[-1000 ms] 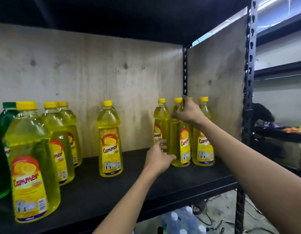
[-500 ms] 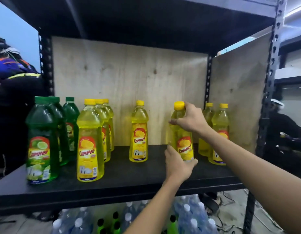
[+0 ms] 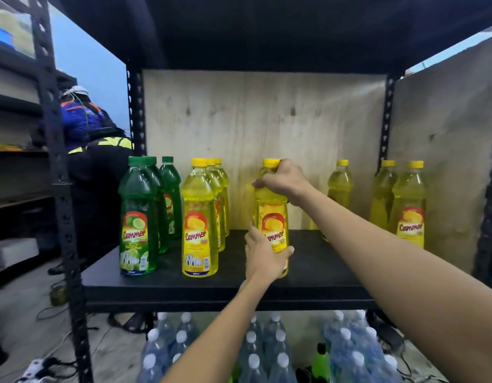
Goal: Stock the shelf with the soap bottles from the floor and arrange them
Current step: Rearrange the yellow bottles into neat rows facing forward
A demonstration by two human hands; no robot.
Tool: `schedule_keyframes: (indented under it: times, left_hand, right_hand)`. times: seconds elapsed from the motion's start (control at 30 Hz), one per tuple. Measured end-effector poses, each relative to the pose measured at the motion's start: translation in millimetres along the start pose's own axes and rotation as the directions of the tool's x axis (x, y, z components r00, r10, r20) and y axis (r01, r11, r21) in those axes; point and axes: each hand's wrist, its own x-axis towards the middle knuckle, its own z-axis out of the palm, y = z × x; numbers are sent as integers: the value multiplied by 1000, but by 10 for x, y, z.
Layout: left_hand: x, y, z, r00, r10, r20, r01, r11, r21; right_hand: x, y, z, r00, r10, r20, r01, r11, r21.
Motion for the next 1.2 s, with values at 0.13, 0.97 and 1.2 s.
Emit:
schedule_keyframes:
  times: [0.13, 0.97, 1.2]
  left_hand:
    - [67, -94, -57, 997, 17, 70, -19, 1000, 24]
    - [646, 798, 1411, 973, 129, 189, -135, 991, 17]
    - [1291, 644, 1973, 949, -47, 311, 101, 982, -161]
  right_hand:
    - [93, -9, 54, 1000, 30, 10, -29, 996, -83]
    - [1128, 2012, -830, 942, 269, -201, -211, 940, 267]
    - [1570, 2218, -617, 957, 221, -189, -191, 967, 166]
